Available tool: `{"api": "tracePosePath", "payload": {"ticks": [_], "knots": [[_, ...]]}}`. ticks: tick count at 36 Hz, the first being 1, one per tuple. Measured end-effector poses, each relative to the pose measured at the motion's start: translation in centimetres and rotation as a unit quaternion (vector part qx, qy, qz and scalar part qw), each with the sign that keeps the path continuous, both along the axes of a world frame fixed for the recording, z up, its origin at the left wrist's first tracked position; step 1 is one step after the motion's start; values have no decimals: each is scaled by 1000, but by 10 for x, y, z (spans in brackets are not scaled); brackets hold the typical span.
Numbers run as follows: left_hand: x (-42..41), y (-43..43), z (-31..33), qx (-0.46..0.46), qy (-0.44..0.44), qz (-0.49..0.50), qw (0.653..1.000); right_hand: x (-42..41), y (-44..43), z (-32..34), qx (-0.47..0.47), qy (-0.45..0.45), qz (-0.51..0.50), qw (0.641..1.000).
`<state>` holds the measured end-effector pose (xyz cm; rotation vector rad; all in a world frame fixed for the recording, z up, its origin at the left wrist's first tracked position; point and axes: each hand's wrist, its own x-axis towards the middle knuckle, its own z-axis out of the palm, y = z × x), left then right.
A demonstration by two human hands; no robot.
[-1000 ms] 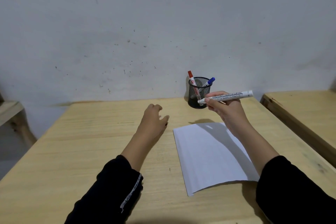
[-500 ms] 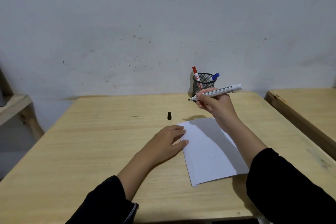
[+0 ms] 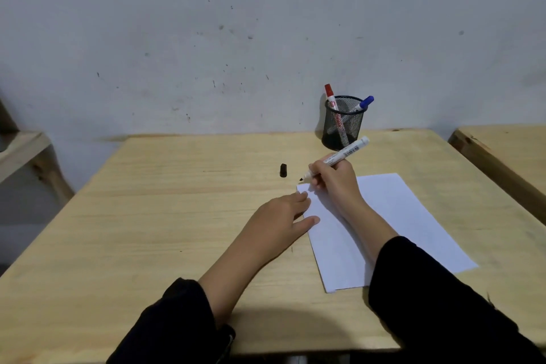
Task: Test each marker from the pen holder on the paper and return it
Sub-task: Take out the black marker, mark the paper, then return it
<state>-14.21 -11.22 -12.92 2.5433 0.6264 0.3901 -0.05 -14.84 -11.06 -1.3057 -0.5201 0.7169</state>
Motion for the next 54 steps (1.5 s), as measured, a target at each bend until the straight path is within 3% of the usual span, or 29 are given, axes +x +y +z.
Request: {"api": "tracePosePath", "payload": {"ticks": [10,37,43,54], "knots": [[1,-1,3,-17,-1,33,999,0,-2,-1,-9,-66,33,997],[0,-2,5,-10,-6,20,1000,-4,-3,4,-18,-105,44,993],[0,-1,6,-7,-13,22,1000,4,2,-4,-9,-76,29,997],[2,7,6,-52,-69,11,996,16,2,-5,101,81,8,992]]}}
